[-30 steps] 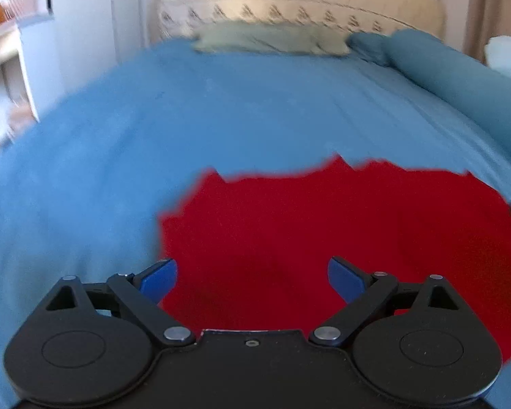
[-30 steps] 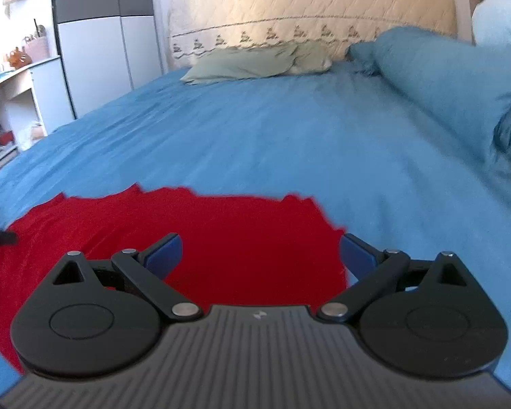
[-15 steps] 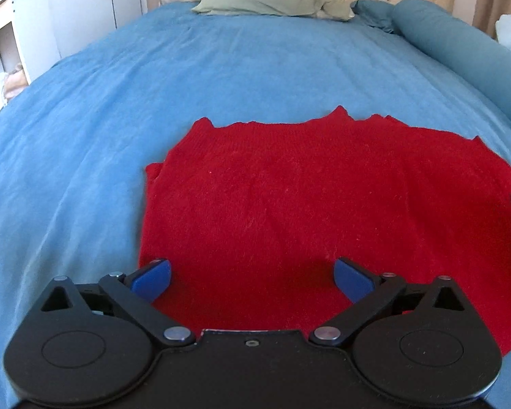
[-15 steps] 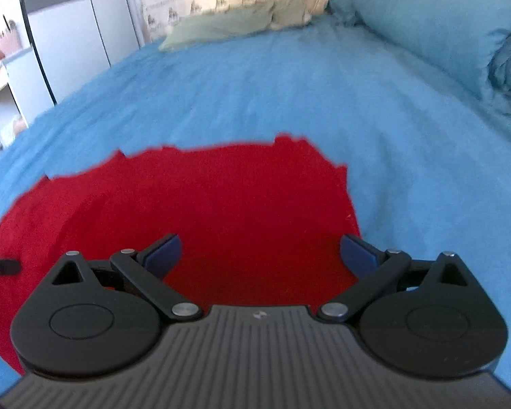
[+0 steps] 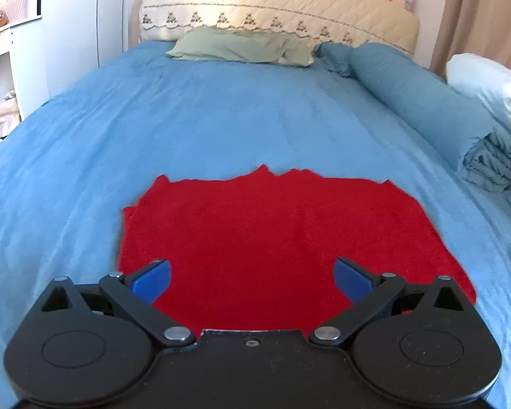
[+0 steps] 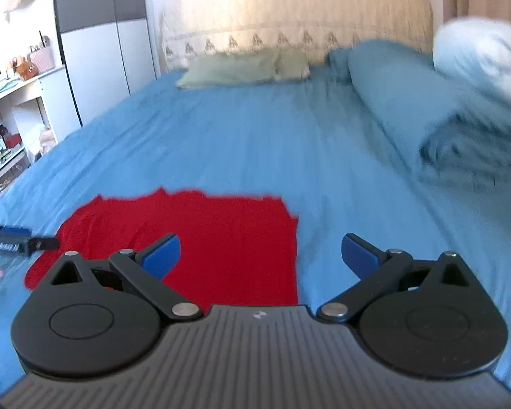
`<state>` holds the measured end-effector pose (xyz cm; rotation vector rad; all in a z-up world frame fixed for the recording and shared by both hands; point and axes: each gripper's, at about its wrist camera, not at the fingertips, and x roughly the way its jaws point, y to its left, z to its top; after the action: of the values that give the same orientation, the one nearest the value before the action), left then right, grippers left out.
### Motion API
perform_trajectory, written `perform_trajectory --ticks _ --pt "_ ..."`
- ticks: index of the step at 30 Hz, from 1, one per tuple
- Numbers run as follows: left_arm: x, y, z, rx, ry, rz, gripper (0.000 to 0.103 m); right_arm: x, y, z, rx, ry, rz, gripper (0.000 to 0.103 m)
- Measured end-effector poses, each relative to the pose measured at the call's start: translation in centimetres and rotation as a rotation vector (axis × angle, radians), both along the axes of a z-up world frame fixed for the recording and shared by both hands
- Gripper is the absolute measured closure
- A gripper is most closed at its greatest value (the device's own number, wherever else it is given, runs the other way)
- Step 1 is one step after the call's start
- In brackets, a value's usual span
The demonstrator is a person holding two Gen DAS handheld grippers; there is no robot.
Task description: Fold small clothes
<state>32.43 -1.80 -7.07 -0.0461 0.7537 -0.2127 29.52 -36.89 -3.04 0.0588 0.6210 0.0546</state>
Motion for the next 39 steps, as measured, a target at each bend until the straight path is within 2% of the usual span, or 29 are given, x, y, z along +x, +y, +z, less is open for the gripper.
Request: perform_trajectory --ticks 2,5,8,13,16,19,26,31,33,38,39 --pt "-0.1 -0.8 -0.3 0.0 -0.001 -0.007 0.0 -1.0 -0.1 -1.5 0.044 0.056 -0.018 0.0" --pt "-0.1 -2.4 -1.1 -0.016 0.022 -0.044 0.0 -2.5 -0.3 -5.3 0.154 0.108 -0.072 0.0" --pt "-0.1 -4.1 -2.1 -0.037 0.032 -0.094 0.0 -3.9 -0.3 -9.1 0.262 0.121 -0.141 0.0" --pt "0.4 -6.4 -3.2 -0.035 0.045 -0.133 0.0 -3.8 0.2 -13.5 0.313 0.095 -0.246 0.008" --pt "1.0 -7.1 -3.8 -0.049 0.056 -0.137 0.0 -2.8 -0.1 -15.0 0.347 0.103 -0.29 0.014" --pt "1.5 -7.5 -4.2 -0.053 0.061 -0.137 0.0 -2.1 -1.0 -16.0 0.398 0.092 -0.318 0.015" --pt "3.0 -7.8 -5.4 -0.03 0.05 -0.122 0.0 -0.6 -3.5 -17.3 0.605 0.0 -0.361 0.016" --pt "4.3 -7.6 -5.9 -0.029 0.057 -0.102 0.0 0.7 -4.4 -18.0 0.648 -0.016 -0.407 0.034" --pt "4.5 -7.5 -6.1 -0.024 0.057 -0.098 0.0 1.1 -4.6 -18.2 0.657 -0.013 -0.423 0.038" --pt "4.9 -7.6 -6.6 0.01 0.048 -0.09 0.0 2.1 -4.2 -18.2 0.579 0.008 -0.415 0.052" --pt "5.0 -7.5 -6.7 0.017 0.043 -0.084 0.0 2.1 -4.2 -18.1 0.571 0.014 -0.408 0.064"
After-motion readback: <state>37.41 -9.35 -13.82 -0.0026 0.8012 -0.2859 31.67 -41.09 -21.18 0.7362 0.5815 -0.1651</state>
